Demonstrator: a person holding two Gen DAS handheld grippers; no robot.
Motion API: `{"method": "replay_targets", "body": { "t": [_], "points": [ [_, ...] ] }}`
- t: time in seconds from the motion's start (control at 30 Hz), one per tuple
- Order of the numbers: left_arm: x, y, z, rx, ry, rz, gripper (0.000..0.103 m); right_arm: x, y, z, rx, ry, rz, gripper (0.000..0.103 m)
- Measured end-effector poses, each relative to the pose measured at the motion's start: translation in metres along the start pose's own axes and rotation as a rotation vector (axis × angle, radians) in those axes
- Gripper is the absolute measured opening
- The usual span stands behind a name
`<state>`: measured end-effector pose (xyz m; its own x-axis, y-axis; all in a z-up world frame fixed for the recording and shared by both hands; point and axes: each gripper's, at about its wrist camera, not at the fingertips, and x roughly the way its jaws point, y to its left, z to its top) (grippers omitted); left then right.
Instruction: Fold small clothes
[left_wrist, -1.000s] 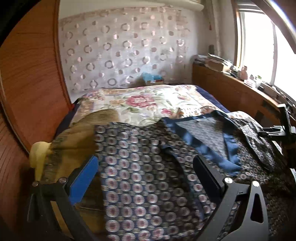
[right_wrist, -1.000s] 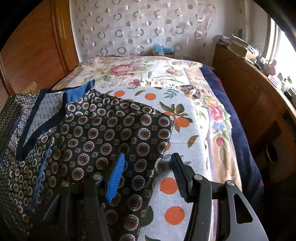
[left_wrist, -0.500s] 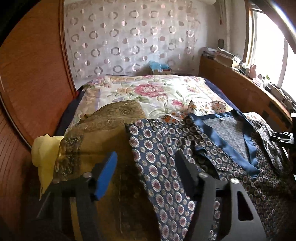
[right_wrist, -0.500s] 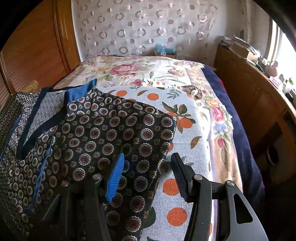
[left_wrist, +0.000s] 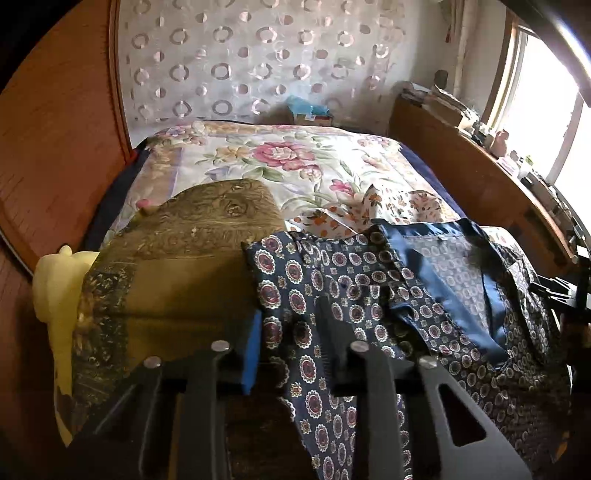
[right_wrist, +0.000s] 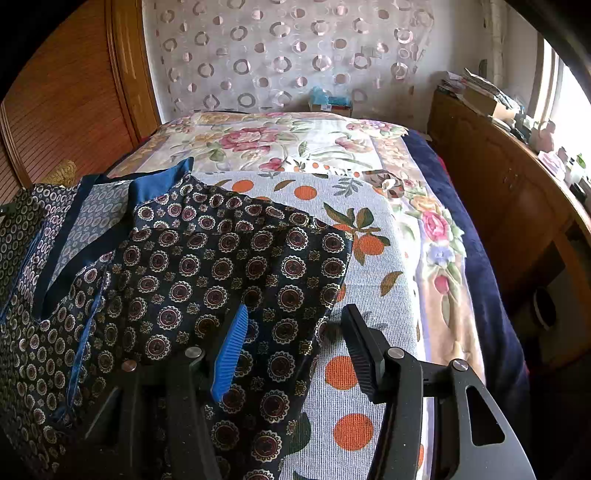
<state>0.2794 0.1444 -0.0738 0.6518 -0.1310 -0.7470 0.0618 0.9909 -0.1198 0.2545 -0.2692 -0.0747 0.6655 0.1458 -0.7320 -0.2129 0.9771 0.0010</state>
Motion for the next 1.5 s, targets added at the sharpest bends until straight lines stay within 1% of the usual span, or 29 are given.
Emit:
{"method": "replay_targets", "body": {
  "t": [0.07,0.17,0.3,0.37,0.4,0.43,0.5,0.53,0.57,0.6,0.63,0.7,0.77,0.83,0.9,0.97,1.03,1.17,1.23,1.27,1.33,1.5],
  "points": [
    [0.001,0.001,0.001,0.002,0.006,0.008,0.028,0.0,0.0,0.0,0.0,0.0,0.0,0.055],
    [0.007,0.004,0.002,-0.001,0.024,0.057,0.028,0.0,0.0,0.0,-0.001,0.0,0.0,0.055],
    [0.006,0.003,0.002,0.024,0.016,0.059,0.028,0.005,0.003,0.006,-0.045,0.011,0.034,0.055],
    [0.002,-0.001,0.002,0.044,0.006,0.042,0.014,0.008,0.002,0.011,-0.045,0.025,0.044,0.055],
    [0.0,-0.003,0.002,0.053,0.004,0.033,0.008,0.009,0.002,0.012,-0.05,0.029,0.045,0.053],
    [-0.003,-0.007,0.003,0.064,-0.003,0.023,0.006,0.01,0.002,0.013,-0.05,0.027,0.051,0.051],
    [-0.008,-0.013,0.002,0.086,-0.02,0.017,0.003,0.01,0.001,0.014,-0.045,0.02,0.063,0.037],
    [-0.012,-0.017,0.002,0.098,-0.026,0.014,0.003,0.01,0.0,0.014,-0.039,0.018,0.068,0.033],
    [-0.016,-0.021,0.001,0.109,-0.037,0.017,0.003,0.009,0.0,0.013,-0.029,0.018,0.075,0.024],
    [-0.02,-0.024,0.0,0.116,-0.048,0.014,0.002,0.009,-0.001,0.013,-0.015,0.018,0.09,0.012],
    [-0.026,-0.028,0.0,0.121,-0.062,0.005,0.002,0.008,0.0,0.012,-0.009,0.022,0.109,0.007],
    [-0.038,-0.033,-0.001,0.125,-0.092,-0.014,0.002,0.0,0.004,0.01,-0.014,-0.007,0.11,0.004],
    [-0.054,-0.041,-0.005,0.132,-0.123,-0.027,0.002,-0.015,0.008,0.009,-0.008,-0.059,0.129,0.004],
    [-0.064,-0.046,-0.01,0.142,-0.147,-0.024,0.002,-0.037,0.009,0.009,0.016,-0.119,0.145,0.003],
    [-0.075,-0.052,-0.019,0.166,-0.173,0.017,0.002,-0.062,0.009,0.006,0.06,-0.179,0.157,0.003],
    [-0.084,-0.052,-0.03,0.149,-0.182,-0.004,0.002,-0.085,0.013,-0.001,0.075,-0.231,0.181,0.003],
    [-0.092,-0.053,-0.041,0.144,-0.191,-0.001,0.002,-0.102,0.019,-0.009,0.064,-0.264,0.177,0.003],
    [-0.107,-0.048,-0.066,0.107,-0.207,-0.009,0.002,-0.131,0.028,-0.032,0.047,-0.306,0.175,0.003],
    [-0.111,-0.048,-0.077,0.105,-0.212,0.01,0.002,-0.14,0.027,-0.045,0.052,-0.322,0.178,0.003],
    [-0.113,-0.047,-0.086,0.1,-0.216,0.026,0.002,-0.143,0.029,-0.052,0.053,-0.324,0.178,0.003],
    [-0.114,-0.043,-0.097,0.078,-0.211,0.014,0.002,-0.149,0.029,-0.067,0.062,-0.333,0.178,0.003],
    [-0.135,-0.036,-0.13,0.041,-0.235,0.03,0.002,-0.165,0.031,-0.096,0.077,-0.342,0.184,0.003]
  ]
}}
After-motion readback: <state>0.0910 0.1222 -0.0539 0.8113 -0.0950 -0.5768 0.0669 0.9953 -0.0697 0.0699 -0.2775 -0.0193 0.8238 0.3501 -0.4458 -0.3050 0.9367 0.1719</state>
